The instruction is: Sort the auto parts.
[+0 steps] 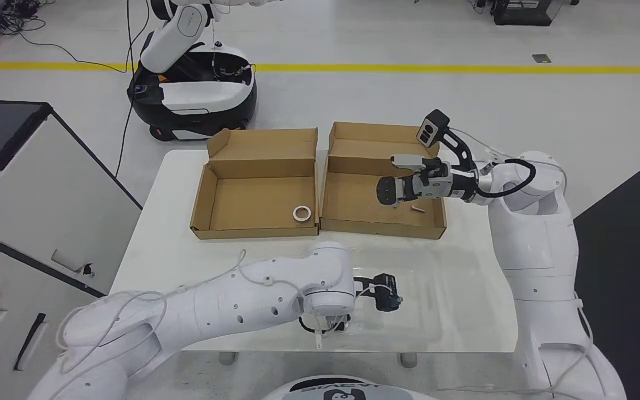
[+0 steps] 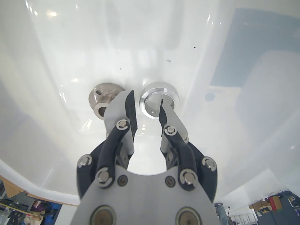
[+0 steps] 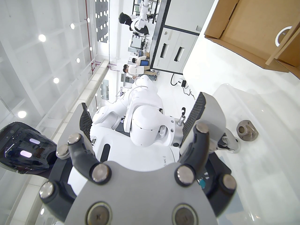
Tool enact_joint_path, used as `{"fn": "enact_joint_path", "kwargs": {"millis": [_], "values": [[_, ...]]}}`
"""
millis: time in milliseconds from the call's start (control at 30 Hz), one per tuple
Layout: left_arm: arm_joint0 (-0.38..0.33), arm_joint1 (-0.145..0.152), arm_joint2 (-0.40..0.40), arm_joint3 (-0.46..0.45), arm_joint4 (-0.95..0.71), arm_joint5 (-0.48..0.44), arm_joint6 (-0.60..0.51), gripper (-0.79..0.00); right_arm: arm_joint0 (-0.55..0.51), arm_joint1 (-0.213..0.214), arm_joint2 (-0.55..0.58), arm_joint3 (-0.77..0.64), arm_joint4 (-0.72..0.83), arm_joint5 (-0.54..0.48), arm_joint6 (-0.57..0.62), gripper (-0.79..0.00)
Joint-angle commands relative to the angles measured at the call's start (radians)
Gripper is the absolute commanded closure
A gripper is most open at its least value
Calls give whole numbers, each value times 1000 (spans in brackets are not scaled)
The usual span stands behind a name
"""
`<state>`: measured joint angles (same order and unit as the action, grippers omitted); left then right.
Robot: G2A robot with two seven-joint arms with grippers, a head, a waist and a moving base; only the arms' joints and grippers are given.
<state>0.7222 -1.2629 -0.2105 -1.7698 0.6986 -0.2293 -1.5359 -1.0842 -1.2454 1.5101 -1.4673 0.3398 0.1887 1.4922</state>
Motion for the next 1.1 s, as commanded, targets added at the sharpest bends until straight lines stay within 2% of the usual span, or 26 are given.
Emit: {"fn": "enact_joint_path", "kwargs": {"millis": [0, 300, 500, 900, 1067], "values": [[-3, -4, 6, 7, -1, 1, 0, -265, 0, 0, 0, 0, 0, 0, 0, -785], [-11, -14, 21, 20, -12, -2, 0, -222, 0, 0, 0, 0, 0, 0, 0, -785], [-16, -16, 25, 28, 4, 17, 0, -222, 0, 0, 0, 0, 0, 0, 0, -785], [-25, -24, 35, 55, -8, -3, 0, -200, 0, 0, 0, 0, 0, 0, 0, -785], [-29, -27, 40, 72, -8, -21, 0, -166, 0, 0, 0, 0, 0, 0, 0, -785]]}}
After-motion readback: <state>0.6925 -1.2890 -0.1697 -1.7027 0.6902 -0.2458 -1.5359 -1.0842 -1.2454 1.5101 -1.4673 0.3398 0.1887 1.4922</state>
